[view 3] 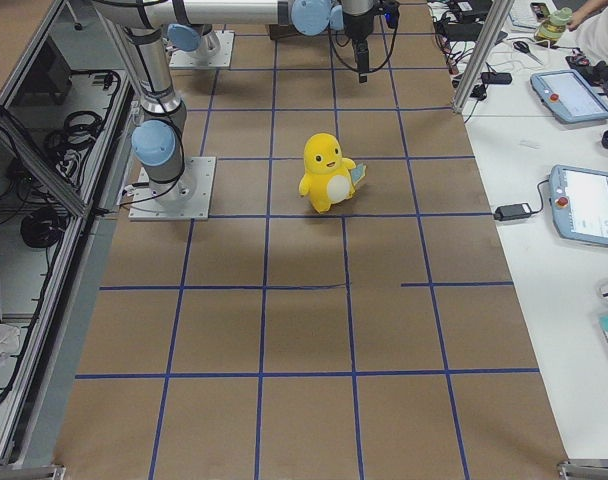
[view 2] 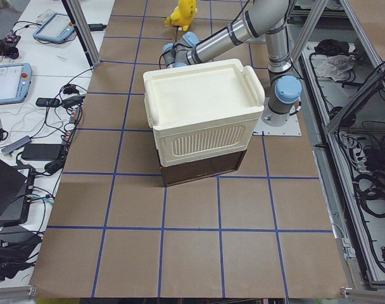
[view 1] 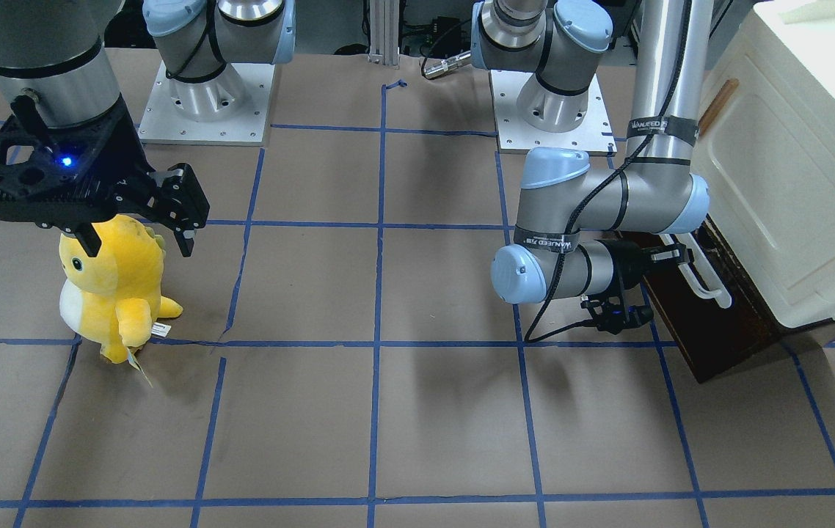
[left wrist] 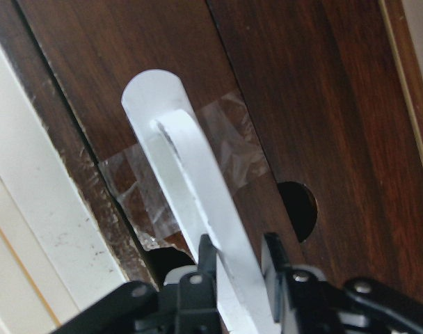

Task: Pull drawer sideways
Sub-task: 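Pull the handle with the left gripper, sliding the drawer out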

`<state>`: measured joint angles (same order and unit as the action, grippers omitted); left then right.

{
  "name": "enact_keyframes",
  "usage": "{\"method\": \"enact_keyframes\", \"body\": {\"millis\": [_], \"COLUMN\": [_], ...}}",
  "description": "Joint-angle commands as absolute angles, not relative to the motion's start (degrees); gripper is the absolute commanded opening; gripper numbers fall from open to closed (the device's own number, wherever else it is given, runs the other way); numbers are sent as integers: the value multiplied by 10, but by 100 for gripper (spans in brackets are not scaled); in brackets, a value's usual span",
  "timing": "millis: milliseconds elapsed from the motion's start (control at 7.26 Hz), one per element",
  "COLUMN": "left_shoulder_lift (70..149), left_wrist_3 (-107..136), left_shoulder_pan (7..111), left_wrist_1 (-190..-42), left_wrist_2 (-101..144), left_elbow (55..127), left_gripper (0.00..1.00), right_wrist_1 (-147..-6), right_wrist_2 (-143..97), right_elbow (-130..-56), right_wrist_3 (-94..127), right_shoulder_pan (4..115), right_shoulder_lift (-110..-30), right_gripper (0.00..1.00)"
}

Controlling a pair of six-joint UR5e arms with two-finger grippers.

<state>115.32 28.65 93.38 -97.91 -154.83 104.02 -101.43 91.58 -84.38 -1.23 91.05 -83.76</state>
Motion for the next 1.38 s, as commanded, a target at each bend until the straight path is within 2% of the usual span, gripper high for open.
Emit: {"method": "enact_keyframes", "body": {"millis": [0, 1239], "left_shoulder_lift": [1153, 1153], "left_wrist_3": [287, 286], "left_shoulder_pan": [944, 999], "left_wrist_1": [-979, -976], "left_wrist_2": [-1549, -1557], "left_elbow": [1040, 1039], "left_gripper": [24, 20], "right_wrist_1": [-1014, -1014], "right_wrist_2": [916, 916], "right_elbow": [-844, -844], "right_wrist_3": [-12, -12], "right_shoulder_pan": [911, 911], "right_shoulder_lift": [-838, -838], "right_gripper": [100, 100]}}
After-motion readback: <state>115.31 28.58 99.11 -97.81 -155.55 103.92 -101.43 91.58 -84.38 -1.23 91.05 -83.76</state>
